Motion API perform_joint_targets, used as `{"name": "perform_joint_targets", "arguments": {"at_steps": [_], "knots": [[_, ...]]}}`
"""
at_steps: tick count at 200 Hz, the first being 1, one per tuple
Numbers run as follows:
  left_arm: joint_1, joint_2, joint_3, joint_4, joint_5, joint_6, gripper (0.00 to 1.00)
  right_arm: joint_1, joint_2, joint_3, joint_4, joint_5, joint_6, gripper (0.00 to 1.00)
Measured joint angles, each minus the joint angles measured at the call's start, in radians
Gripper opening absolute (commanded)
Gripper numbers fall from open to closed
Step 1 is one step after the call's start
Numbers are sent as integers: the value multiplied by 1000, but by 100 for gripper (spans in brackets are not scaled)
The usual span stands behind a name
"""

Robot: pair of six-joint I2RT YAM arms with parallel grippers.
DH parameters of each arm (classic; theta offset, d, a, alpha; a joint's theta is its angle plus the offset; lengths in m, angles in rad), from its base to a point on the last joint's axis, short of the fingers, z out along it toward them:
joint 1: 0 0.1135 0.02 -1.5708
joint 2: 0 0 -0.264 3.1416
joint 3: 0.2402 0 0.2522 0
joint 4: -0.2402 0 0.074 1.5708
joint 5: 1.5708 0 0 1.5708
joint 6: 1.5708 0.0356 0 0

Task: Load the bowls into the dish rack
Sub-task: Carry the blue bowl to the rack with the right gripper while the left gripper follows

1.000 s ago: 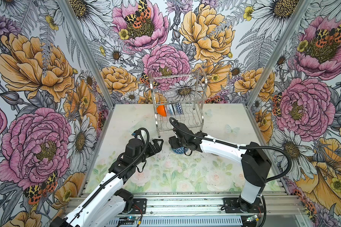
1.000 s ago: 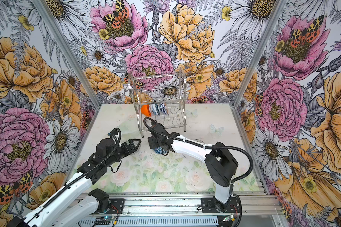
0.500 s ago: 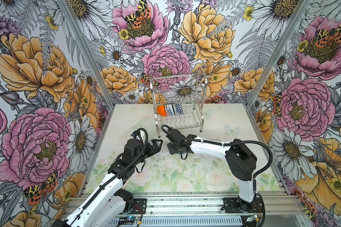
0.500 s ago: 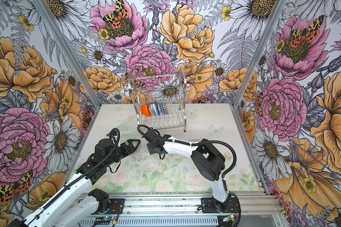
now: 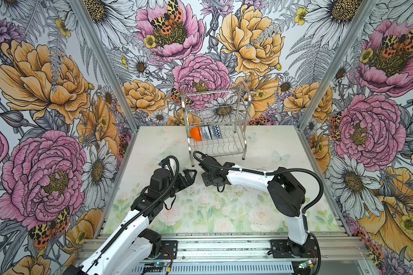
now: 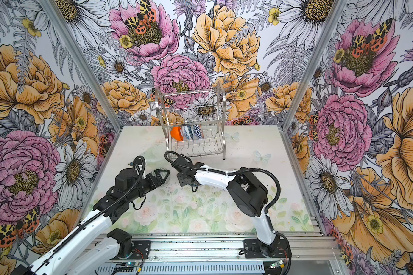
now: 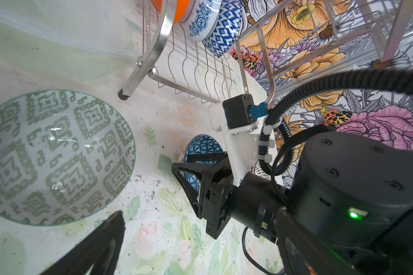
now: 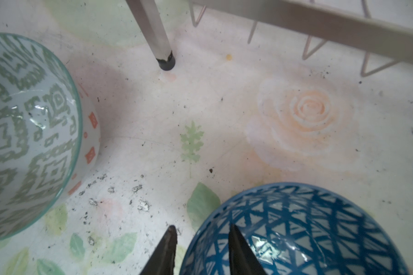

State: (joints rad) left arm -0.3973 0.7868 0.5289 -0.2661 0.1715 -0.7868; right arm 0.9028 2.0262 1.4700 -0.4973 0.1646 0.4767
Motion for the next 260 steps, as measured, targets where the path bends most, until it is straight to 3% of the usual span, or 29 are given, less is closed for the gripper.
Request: {"name": "perform_joint_targets", "arguments": {"at_steps": [100, 182, 260], "knots": [[23, 0, 0, 0, 10, 0, 99, -10, -2, 26, -6, 13, -3, 2], [23, -3, 0, 0, 18, 0, 99, -43, -50, 6, -7, -70, 3, 0], [28, 3, 8, -3, 22, 1, 99, -75, -208, -49, -13, -161, 5, 0]]}}
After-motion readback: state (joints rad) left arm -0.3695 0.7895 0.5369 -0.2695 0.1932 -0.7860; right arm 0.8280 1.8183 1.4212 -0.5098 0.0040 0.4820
